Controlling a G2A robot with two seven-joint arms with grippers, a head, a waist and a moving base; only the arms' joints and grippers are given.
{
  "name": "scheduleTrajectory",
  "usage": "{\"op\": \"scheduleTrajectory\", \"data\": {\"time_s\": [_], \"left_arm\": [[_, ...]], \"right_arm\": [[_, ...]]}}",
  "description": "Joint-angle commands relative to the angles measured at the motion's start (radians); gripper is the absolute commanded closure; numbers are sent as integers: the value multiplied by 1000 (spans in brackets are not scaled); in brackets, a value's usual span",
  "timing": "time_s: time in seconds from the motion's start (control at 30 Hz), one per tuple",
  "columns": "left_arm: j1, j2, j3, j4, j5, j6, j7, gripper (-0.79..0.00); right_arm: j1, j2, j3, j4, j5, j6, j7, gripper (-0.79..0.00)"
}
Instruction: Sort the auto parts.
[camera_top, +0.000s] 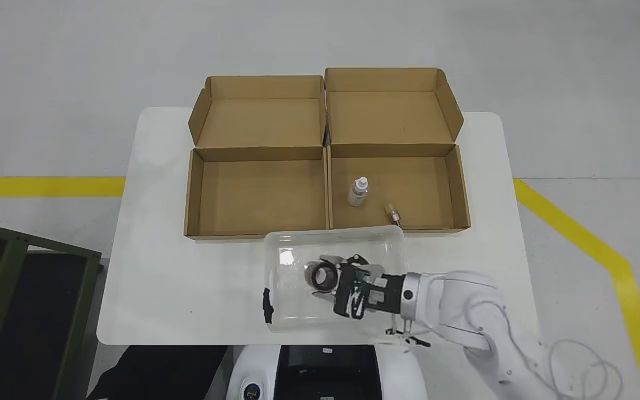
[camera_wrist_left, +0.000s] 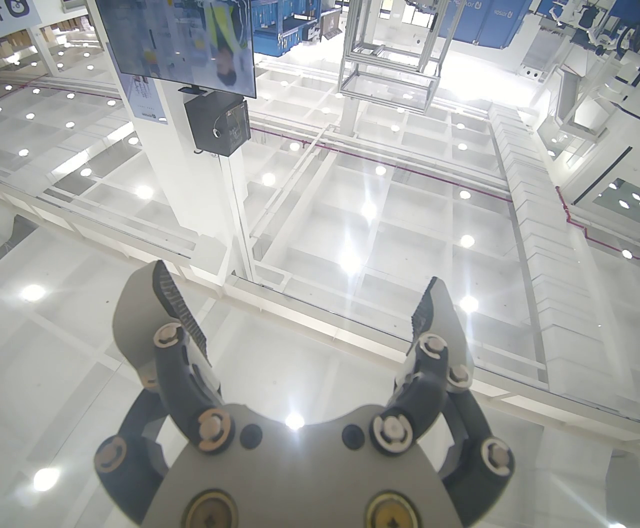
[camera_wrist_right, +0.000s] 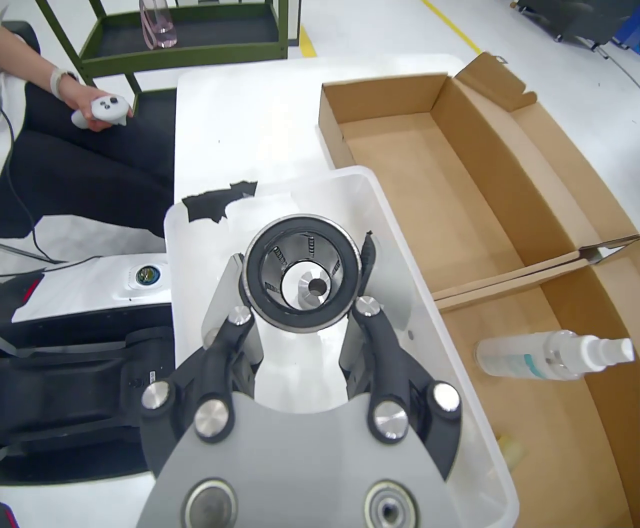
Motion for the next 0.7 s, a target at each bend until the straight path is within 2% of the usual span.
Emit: {"op": "scheduleTrajectory", "data": {"time_s": [0.0, 0.33, 0.67], "left_arm": [[0, 0, 0, 0, 0, 0, 0, -785], [0, 0, 0, 0, 0, 0, 0, -785], [0, 0, 0, 0, 0, 0, 0, -785]], "right_arm": [[-10, 1, 14, -21, 16, 13, -25, 0], [-51, 7, 97, -161, 60, 52, -108, 0], [-61, 5, 140, -232, 116, 60, -251, 0]]}}
